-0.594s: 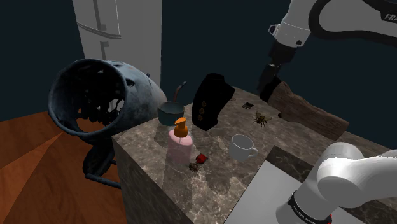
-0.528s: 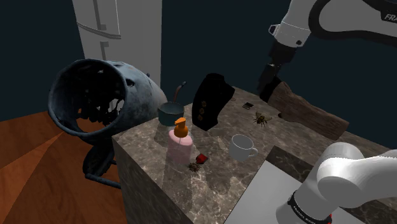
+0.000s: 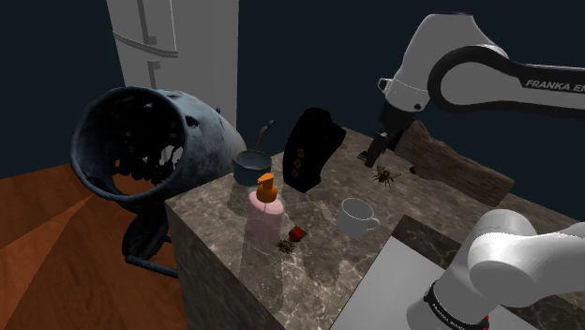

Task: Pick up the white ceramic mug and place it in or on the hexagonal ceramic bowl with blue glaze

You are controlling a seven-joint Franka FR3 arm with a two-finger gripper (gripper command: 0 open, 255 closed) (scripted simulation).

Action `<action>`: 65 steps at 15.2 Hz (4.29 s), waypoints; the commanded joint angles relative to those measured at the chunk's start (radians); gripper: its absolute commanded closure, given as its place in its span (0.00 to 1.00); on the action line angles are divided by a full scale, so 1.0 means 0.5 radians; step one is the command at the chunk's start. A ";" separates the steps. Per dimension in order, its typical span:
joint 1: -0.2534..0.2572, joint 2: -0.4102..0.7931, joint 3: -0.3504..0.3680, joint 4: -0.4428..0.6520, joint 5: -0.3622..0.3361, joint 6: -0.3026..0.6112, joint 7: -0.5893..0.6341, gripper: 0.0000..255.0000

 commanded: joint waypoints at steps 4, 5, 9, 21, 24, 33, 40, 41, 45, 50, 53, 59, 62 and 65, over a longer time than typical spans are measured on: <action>0.035 0.003 0.009 -0.322 0.032 0.289 0.015 0.00; 0.043 0.013 0.013 -0.380 0.040 0.350 0.019 0.00; 0.079 0.089 0.031 -0.596 0.072 0.611 0.037 0.00; 0.103 0.449 0.059 -0.889 0.095 1.234 0.065 0.00; 0.103 0.449 0.059 -0.889 0.095 1.234 0.065 0.00; 0.103 0.449 0.059 -0.888 0.095 1.233 0.065 1.00; 0.105 0.421 0.057 -0.875 0.097 1.192 0.063 1.00; 0.106 0.395 0.056 -0.861 0.098 1.151 0.060 1.00; 0.111 0.301 0.050 -0.798 0.102 0.994 0.052 1.00; 0.114 0.208 0.044 -0.707 0.104 0.811 0.043 1.00; 0.115 0.164 0.041 -0.648 0.105 0.707 0.038 1.00; 0.116 0.100 0.035 -0.518 0.106 0.513 0.030 1.00; 0.116 0.078 0.033 -0.448 0.106 0.422 0.026 1.00; 0.115 0.063 0.031 -0.375 0.105 0.334 0.022 1.00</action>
